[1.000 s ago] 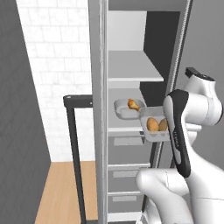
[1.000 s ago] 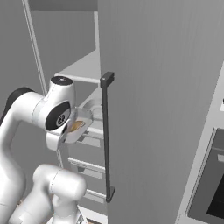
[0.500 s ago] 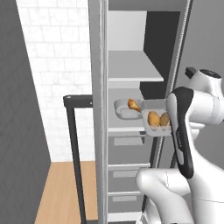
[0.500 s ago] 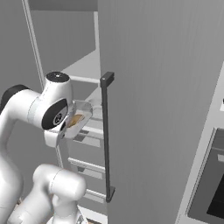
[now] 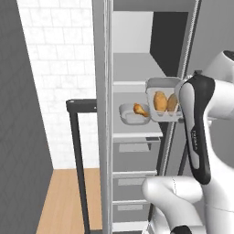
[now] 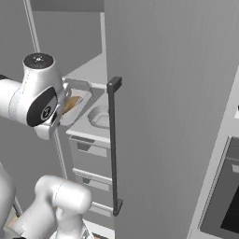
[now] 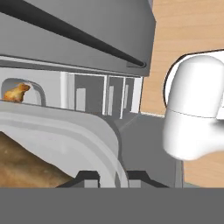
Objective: Take the meat container that has the chicken drumstick and place it on the second highest rack of the freezer. Then take the vegetable container that has the potato and sweet potato and place it on the highest rack of the freezer.
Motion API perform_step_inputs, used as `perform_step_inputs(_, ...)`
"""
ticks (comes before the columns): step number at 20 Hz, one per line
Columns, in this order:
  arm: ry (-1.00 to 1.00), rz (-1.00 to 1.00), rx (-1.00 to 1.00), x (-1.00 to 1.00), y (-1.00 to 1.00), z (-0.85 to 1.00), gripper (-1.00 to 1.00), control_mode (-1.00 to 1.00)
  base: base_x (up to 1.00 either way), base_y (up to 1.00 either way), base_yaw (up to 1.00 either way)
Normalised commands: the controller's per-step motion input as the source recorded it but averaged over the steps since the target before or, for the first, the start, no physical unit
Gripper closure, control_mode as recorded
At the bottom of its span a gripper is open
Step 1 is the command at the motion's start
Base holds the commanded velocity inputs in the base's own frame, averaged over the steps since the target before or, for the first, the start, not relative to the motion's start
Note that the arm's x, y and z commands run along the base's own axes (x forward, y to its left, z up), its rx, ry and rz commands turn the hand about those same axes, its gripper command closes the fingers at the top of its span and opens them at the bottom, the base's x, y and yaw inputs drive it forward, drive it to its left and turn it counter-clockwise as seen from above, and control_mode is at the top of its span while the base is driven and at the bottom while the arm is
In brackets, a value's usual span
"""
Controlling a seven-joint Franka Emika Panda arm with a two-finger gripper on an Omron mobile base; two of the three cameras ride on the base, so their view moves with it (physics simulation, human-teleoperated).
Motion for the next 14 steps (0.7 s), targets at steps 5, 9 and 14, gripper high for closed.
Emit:
perform_step_inputs(5,-0.17,-0.04,0.0,0.11,0.0,0.47,1.0,-1.0,0.0,0.0,0.0)
perform_step_inputs(9,-0.1,-0.07,0.0,0.43,0.0,0.39,1.0,-1.0,0.0,0.0,0.0)
perform_step_inputs(14,0.0,-0.01,0.0,0.94,0.01,0.04,1.0,-1.0,0.0,0.0,0.0)
